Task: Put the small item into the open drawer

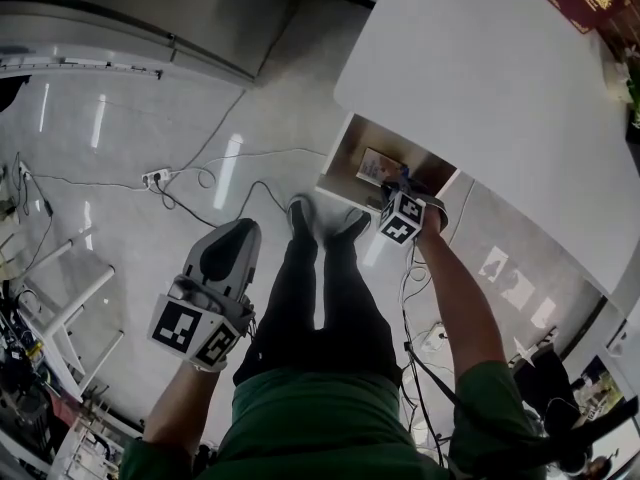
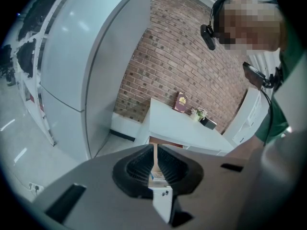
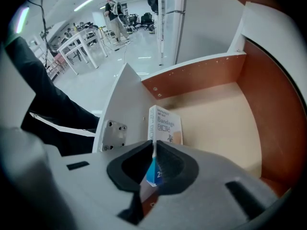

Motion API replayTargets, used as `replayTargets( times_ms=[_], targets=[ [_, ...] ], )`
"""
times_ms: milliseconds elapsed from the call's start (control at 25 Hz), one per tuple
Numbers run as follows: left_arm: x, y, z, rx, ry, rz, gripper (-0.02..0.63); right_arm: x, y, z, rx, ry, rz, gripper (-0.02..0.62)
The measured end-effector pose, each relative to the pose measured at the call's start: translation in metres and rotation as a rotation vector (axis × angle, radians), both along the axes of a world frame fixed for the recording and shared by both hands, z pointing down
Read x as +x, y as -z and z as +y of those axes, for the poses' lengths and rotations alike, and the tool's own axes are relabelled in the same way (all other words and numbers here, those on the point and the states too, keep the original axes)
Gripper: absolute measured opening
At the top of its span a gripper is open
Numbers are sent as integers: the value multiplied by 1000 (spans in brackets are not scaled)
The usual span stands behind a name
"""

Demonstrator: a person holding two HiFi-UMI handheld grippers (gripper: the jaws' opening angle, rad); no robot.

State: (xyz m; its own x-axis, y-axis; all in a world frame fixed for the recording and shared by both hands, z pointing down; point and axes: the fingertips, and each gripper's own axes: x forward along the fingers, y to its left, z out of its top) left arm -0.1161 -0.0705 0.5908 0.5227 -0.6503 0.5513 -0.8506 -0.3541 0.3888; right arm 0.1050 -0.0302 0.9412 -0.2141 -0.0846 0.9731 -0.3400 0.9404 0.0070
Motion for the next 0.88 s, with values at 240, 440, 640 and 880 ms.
replayTargets(
  times_ms=[240,440,640,880],
  targets=[
    [3,7,-8,6,8,37,15,-4,1,3,-18,-42,-26,95],
    [9,14,-15,21,-3,50,15,2,14,-6,2,-124,-53,103],
    [14,23,-18,38,-19,66,15,5,43,-12,41,-237,-100,96],
    [35,53,-31,109,-59,99,15,11,96,-11,93,-351,-168,92]
  ],
)
